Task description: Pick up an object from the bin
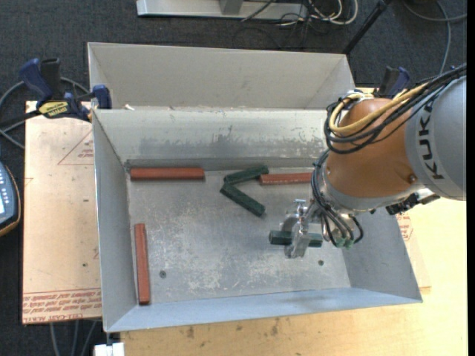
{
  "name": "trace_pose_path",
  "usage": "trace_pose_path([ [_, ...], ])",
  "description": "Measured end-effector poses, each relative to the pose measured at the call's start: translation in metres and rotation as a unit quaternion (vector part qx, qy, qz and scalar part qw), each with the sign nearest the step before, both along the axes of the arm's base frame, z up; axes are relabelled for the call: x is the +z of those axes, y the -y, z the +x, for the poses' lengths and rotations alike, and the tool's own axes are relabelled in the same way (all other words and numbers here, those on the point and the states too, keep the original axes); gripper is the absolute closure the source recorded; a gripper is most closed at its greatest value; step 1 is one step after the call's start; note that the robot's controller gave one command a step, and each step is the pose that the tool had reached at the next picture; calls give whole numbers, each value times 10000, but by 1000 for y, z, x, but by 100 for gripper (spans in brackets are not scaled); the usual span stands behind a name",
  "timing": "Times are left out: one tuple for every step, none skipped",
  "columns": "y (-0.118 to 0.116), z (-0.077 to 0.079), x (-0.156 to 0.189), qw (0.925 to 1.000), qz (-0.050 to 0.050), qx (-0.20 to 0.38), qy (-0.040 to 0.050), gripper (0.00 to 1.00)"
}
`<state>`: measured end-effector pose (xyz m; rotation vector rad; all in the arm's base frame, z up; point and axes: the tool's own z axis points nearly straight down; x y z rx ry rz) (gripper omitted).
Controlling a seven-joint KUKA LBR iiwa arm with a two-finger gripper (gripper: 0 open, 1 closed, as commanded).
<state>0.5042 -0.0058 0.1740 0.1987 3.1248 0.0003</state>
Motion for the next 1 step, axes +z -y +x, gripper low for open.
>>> trace_pose_path([
  [-17,19,120,10000,8,-84,9,100],
])
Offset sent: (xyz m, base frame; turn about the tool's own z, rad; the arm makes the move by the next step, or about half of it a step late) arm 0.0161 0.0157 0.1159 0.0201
